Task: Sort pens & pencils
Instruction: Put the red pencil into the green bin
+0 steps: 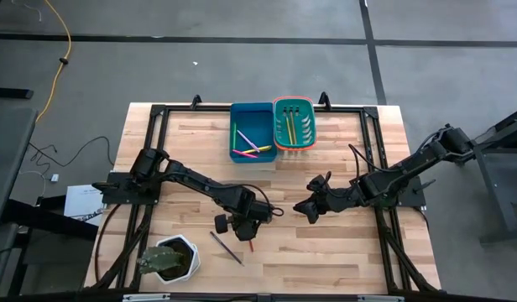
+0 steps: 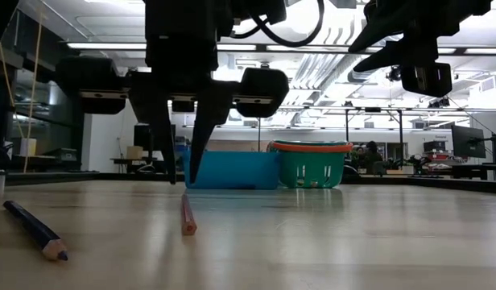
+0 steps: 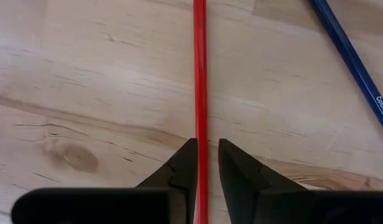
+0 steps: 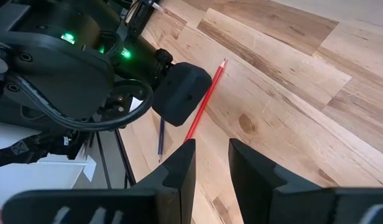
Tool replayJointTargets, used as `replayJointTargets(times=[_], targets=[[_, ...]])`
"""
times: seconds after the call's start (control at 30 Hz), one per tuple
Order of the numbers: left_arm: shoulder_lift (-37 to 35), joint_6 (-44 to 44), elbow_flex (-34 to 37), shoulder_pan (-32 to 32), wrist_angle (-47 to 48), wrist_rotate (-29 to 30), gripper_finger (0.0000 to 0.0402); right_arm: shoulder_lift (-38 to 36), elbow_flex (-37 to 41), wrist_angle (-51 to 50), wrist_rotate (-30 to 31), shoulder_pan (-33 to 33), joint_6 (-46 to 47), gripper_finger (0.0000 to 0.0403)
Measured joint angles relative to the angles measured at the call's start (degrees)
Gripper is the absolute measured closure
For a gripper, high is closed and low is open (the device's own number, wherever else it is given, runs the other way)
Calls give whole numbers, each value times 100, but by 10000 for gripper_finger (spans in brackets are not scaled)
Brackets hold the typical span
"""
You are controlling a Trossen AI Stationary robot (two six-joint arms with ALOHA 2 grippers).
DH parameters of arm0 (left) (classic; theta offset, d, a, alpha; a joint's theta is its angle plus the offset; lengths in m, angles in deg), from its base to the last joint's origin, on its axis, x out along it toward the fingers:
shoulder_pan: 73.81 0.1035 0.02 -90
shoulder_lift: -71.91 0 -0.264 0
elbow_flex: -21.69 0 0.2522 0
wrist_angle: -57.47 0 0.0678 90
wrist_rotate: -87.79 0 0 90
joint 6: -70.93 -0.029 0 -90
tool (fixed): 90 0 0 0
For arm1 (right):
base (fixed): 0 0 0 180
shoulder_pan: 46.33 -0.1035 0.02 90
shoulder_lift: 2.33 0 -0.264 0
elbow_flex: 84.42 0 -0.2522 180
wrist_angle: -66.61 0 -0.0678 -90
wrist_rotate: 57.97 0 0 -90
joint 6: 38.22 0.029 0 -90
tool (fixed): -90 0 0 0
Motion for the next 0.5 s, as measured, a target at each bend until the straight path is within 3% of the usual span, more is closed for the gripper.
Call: replayJointTargets(times=[0.3,0.5], targets=[[0,-15,0,-2,40,154,260,0,-2,2,1,1,46,316],[0,-27,0,-2,50,238,244,0,1,2,2,0,92,316]])
